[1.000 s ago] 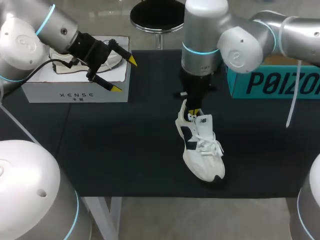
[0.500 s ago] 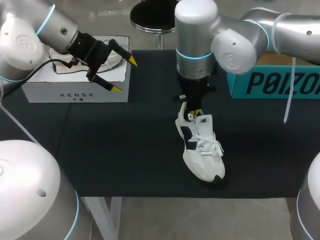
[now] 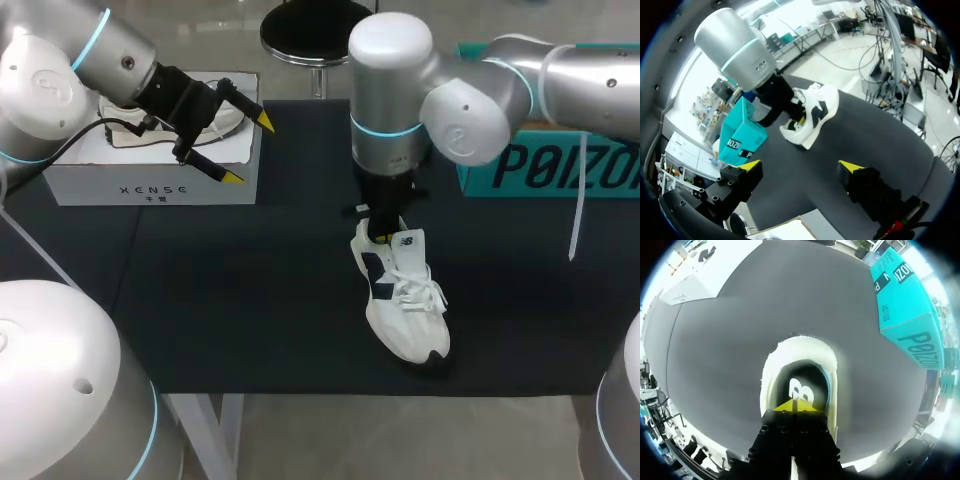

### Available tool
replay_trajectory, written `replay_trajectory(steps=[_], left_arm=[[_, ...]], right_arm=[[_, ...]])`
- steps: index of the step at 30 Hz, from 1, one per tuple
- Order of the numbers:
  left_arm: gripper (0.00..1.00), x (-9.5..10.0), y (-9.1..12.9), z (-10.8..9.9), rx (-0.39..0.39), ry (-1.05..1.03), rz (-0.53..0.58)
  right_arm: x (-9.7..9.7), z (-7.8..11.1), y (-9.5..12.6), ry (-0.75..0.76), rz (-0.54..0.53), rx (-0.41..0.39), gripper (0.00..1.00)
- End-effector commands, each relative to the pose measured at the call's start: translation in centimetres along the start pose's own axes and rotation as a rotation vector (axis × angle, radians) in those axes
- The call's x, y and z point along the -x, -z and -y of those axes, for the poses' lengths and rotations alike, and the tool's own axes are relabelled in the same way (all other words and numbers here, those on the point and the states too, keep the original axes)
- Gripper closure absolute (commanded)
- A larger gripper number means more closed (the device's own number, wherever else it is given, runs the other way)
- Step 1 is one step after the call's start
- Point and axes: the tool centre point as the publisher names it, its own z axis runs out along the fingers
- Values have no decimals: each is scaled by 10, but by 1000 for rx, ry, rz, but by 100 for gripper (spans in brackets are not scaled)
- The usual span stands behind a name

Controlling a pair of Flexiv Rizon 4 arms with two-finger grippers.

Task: Take the shoe out of the shoebox, open the shoe tongue, remove and reinsert the insole, then place the shoe into the shoebox

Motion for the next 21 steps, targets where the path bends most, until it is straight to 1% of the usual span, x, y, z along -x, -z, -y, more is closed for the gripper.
replay_trajectory(steps=[1,8,11,16,19,21], left_arm=[[0,1,0,0,3,-1,-3],[0,1,0,0,3,-1,-3],[0,1,0,0,3,-1,-3],[0,1,0,0,3,-1,-3],[0,1,0,0,3,-1,-3],[0,1,0,0,3,-1,-3]], right_arm=[[-2,3,-2,-6,3,4,100],[8,2,23,-20,33,44,100],[14,1,29,-18,47,59,100],[22,-2,29,-15,64,65,100],[26,-4,22,-17,67,65,100],[25,-6,18,-19,65,65,100]])
